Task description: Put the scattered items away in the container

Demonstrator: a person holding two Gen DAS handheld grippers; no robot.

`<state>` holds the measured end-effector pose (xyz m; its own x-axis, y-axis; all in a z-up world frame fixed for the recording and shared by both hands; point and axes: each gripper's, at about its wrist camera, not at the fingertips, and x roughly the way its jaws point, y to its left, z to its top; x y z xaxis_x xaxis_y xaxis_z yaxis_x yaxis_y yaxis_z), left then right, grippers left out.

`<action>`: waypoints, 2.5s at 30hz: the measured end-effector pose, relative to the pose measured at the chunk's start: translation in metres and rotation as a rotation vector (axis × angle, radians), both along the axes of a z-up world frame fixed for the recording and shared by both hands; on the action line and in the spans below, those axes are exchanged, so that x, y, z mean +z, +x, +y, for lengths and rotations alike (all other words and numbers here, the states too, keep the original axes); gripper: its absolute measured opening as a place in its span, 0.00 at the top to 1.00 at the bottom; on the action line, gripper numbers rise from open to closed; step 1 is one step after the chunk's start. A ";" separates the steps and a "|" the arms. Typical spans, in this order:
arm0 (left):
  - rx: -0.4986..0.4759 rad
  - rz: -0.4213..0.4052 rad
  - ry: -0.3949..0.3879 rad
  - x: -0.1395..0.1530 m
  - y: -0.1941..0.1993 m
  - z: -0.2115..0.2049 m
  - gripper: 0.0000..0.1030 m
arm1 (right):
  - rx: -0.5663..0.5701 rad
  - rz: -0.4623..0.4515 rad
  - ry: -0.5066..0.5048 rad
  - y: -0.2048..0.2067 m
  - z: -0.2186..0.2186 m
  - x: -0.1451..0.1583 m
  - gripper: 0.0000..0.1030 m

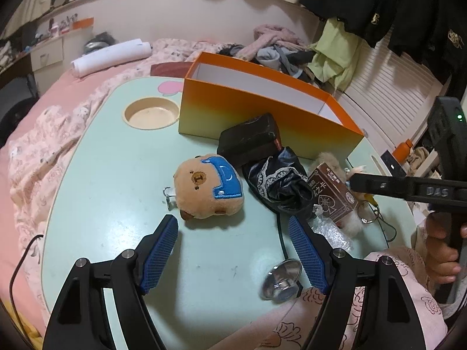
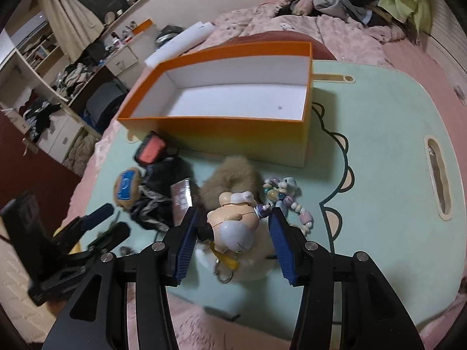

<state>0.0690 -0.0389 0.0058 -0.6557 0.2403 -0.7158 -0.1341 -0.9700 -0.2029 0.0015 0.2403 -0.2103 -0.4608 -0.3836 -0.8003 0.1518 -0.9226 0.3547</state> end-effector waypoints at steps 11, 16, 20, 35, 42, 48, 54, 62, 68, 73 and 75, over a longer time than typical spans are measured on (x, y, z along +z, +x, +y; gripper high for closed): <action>-0.001 -0.001 -0.005 0.000 0.000 0.000 0.24 | -0.133 0.143 0.144 -0.002 -0.002 0.003 0.51; 0.000 0.002 -0.009 0.001 0.001 0.001 0.24 | -0.143 0.214 0.073 0.011 0.009 0.019 0.50; -0.010 0.024 -0.018 0.007 0.005 0.000 0.24 | -0.183 0.235 0.035 0.020 0.022 0.026 0.50; -0.133 -0.005 -0.195 0.001 0.036 0.021 0.21 | -0.042 0.195 0.239 0.085 -0.008 -0.008 0.41; -0.107 -0.047 -0.170 -0.011 0.029 0.011 0.02 | -0.091 0.158 0.231 0.081 0.000 -0.035 0.21; -0.109 -0.038 -0.186 -0.013 0.029 0.011 0.01 | -0.114 0.163 0.292 0.081 -0.001 -0.040 0.07; -0.110 -0.034 -0.186 -0.013 0.029 0.011 0.00 | -0.134 0.151 0.293 0.079 0.003 -0.043 0.00; -0.110 -0.035 -0.186 -0.013 0.028 0.012 0.00 | -0.134 0.151 0.293 0.079 0.003 -0.043 0.00; -0.111 -0.035 -0.186 -0.013 0.028 0.011 0.00 | -0.134 0.151 0.292 0.079 0.004 -0.043 0.00; -0.111 -0.034 -0.186 -0.013 0.028 0.011 0.00 | -0.133 0.151 0.293 0.079 0.004 -0.042 0.00; -0.111 -0.034 -0.186 -0.013 0.028 0.011 0.01 | -0.133 0.152 0.292 0.079 0.004 -0.043 0.00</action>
<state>0.0972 -0.0275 -0.0071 -0.6070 0.1712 -0.7761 -0.2383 -0.9708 -0.0278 0.0805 0.2442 -0.2529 -0.6133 -0.0767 -0.7861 0.0538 -0.9970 0.0553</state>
